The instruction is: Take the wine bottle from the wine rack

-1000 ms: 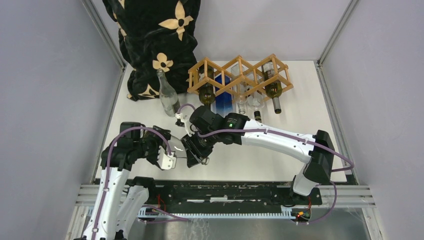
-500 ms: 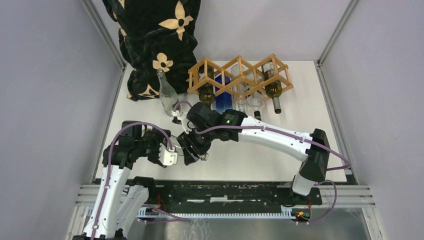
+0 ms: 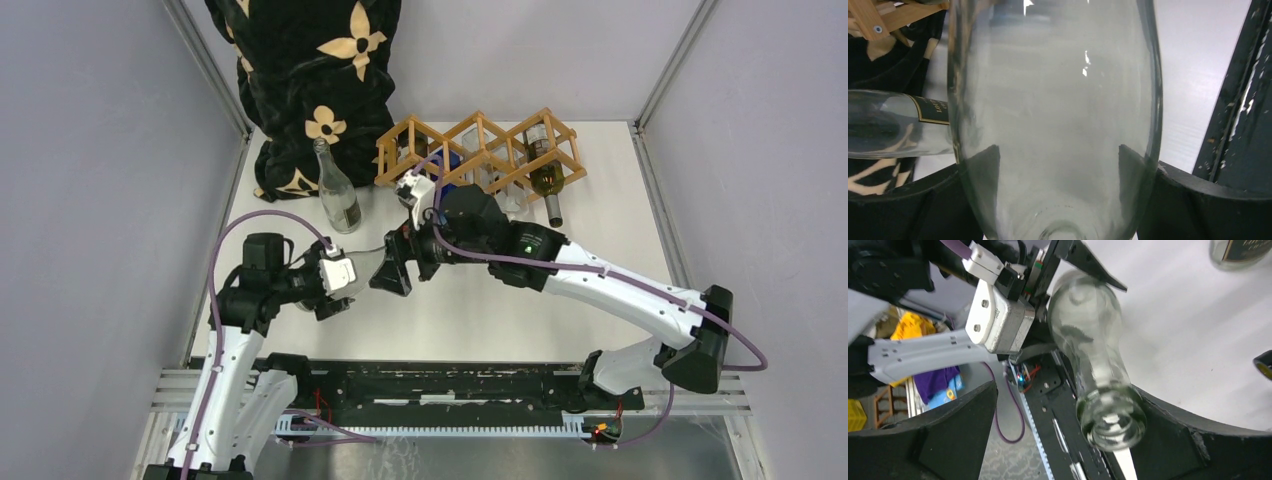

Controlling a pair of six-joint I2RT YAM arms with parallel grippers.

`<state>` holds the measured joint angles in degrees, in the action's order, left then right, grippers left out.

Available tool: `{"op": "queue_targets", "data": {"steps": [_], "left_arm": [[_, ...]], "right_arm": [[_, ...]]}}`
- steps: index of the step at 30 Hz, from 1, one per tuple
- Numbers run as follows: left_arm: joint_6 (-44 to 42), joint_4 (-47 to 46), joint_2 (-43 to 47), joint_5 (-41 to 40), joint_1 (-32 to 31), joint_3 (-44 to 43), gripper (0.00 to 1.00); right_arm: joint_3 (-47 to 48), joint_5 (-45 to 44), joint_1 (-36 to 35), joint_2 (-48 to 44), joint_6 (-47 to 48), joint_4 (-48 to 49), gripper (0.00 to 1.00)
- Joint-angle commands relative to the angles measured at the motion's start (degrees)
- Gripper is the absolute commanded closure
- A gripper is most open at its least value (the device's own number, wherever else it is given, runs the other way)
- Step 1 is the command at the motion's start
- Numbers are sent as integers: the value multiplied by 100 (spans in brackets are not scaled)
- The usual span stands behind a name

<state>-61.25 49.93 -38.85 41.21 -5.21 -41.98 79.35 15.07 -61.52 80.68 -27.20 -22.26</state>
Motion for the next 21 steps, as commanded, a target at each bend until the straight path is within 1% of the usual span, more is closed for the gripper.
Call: {"op": "queue_targets", "data": {"steps": [1, 5, 8, 10, 12, 17, 21], "left_arm": [[1461, -1111, 87, 695, 29, -465, 98], [2118, -1388, 88, 842, 29, -536, 98], [2733, -1582, 27, 952, 29, -602, 98], [2959, -1592, -26, 1091, 29, -631, 98], [3065, -1592, -35, 1177, 29, -628, 98], [3092, -1477, -30, 1234, 27, -648, 98], [3189, -1454, -68, 1288, 29, -686, 98]], "right_arm": [[-208, -68, 202, -438, -497, 1162, 4], [-462, -279, 232, -512, -806, 1721, 4], [-470, -496, 228, -404, -814, 1854, 4], [-449, -678, 223, -308, -814, 1930, 4], [-372, -914, 204, -208, -779, 1969, 6], [-171, -1881, 92, 9, -631, 2041, 11], [179, -2254, 8, 313, -607, 1967, 20]]}}
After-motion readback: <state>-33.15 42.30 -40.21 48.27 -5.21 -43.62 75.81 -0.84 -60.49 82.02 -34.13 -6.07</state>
